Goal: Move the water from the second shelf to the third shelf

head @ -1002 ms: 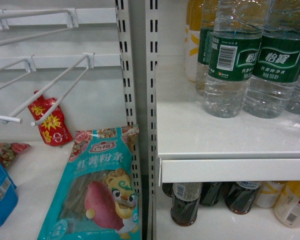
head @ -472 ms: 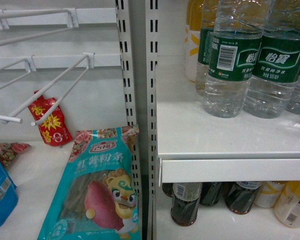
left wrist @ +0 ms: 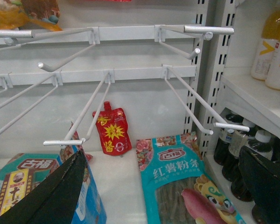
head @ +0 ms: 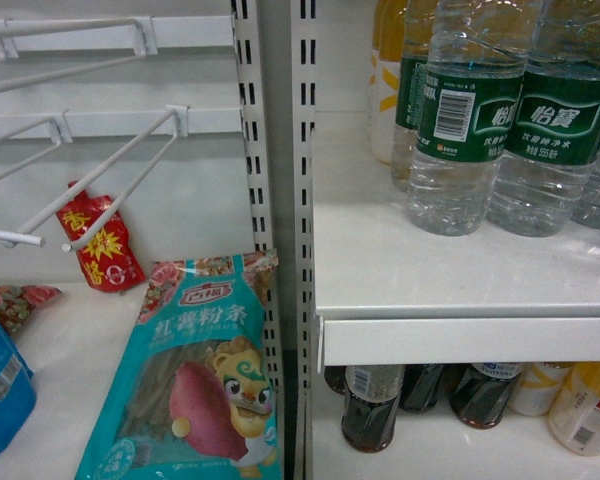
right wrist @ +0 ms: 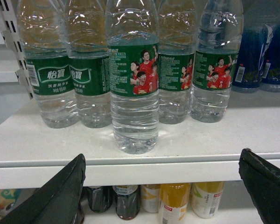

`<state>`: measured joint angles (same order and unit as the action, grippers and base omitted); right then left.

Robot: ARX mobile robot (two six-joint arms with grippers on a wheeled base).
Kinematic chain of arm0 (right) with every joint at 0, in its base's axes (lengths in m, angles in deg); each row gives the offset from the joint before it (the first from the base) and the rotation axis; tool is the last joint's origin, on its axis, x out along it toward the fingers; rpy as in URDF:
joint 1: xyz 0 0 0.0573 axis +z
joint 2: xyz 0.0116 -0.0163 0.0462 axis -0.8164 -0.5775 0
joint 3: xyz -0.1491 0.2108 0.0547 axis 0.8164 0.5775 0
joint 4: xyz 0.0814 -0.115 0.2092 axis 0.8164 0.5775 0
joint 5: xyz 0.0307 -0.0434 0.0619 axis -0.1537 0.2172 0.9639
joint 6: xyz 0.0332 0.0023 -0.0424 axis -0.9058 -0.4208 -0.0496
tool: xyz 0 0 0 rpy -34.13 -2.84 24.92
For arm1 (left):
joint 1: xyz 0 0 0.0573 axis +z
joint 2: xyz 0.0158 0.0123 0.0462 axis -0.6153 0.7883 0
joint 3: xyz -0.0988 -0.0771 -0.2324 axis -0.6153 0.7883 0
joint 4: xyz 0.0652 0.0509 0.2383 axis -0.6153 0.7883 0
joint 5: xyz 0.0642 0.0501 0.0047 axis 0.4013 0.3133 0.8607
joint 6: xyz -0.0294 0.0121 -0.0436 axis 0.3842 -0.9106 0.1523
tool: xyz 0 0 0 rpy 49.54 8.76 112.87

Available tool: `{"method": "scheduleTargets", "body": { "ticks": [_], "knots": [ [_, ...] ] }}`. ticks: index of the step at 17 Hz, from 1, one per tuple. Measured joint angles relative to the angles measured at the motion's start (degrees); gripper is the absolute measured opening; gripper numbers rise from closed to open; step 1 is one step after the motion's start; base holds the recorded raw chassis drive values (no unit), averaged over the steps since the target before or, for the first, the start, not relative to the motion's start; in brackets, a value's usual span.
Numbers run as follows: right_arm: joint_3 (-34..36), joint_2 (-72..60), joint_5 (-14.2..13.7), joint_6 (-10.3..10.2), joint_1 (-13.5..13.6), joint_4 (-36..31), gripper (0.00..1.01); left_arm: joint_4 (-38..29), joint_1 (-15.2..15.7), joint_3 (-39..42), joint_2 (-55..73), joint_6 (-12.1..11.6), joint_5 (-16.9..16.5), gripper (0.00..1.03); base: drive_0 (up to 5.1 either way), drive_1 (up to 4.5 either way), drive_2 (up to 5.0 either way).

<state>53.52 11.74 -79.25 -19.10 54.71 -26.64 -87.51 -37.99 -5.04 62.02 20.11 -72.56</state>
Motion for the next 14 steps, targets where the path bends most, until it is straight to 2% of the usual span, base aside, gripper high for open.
{"method": "scheduleTargets", "body": {
  "ticks": [14],
  "knots": [
    [0.0,0.0,0.0,0.0,0.0,0.0,0.98,0.0,0.0,0.0,0.0,0.0,0.0,0.98,0.0,0.0,0.0]
  ]
}}
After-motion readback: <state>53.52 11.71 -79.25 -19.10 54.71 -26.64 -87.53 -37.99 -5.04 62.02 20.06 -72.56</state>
